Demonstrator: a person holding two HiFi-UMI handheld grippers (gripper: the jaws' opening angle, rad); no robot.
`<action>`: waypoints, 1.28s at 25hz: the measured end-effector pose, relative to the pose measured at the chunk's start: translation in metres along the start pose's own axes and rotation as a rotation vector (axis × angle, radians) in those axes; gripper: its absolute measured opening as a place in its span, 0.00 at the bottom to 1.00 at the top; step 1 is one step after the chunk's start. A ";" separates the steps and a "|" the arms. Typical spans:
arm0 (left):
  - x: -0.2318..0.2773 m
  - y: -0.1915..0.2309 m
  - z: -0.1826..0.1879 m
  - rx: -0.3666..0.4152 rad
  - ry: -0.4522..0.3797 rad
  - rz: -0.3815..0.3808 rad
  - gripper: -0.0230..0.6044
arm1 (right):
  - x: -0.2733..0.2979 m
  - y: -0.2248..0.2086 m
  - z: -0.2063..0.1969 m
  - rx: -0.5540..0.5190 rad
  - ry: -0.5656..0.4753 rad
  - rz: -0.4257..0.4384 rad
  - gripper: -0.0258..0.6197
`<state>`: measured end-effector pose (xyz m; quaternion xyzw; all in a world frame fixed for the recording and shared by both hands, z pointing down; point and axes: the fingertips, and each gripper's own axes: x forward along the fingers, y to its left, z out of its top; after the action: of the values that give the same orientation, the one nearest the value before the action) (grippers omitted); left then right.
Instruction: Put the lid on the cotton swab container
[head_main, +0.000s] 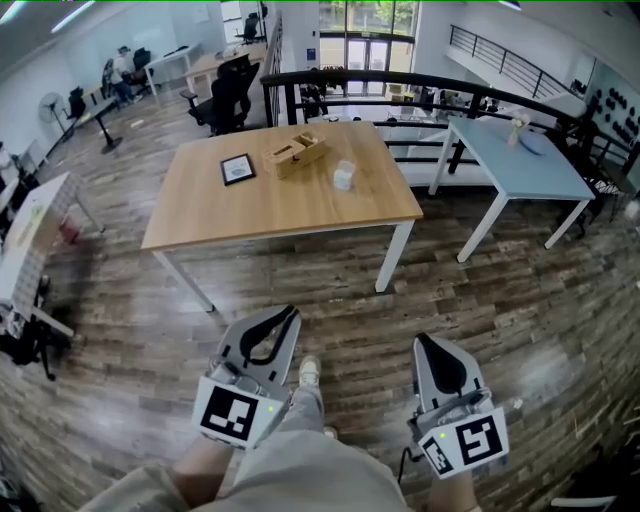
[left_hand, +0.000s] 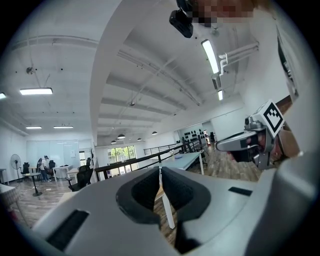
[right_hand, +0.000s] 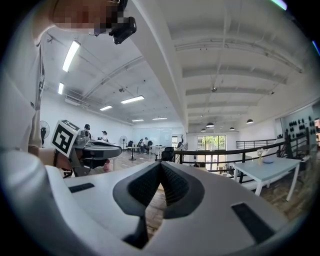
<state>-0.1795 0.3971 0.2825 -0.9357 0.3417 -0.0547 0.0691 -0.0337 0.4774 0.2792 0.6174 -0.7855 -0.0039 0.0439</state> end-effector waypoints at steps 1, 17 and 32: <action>0.007 0.004 -0.002 -0.001 0.001 -0.002 0.09 | 0.007 -0.004 -0.002 0.000 0.004 0.000 0.08; 0.181 0.129 -0.023 0.005 0.045 -0.060 0.09 | 0.199 -0.093 -0.005 0.019 0.070 -0.020 0.08; 0.330 0.265 -0.059 -0.001 0.071 -0.147 0.09 | 0.389 -0.148 0.006 0.002 0.074 -0.062 0.08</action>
<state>-0.1054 -0.0225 0.3147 -0.9557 0.2744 -0.0926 0.0524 0.0184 0.0641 0.2893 0.6413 -0.7637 0.0185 0.0720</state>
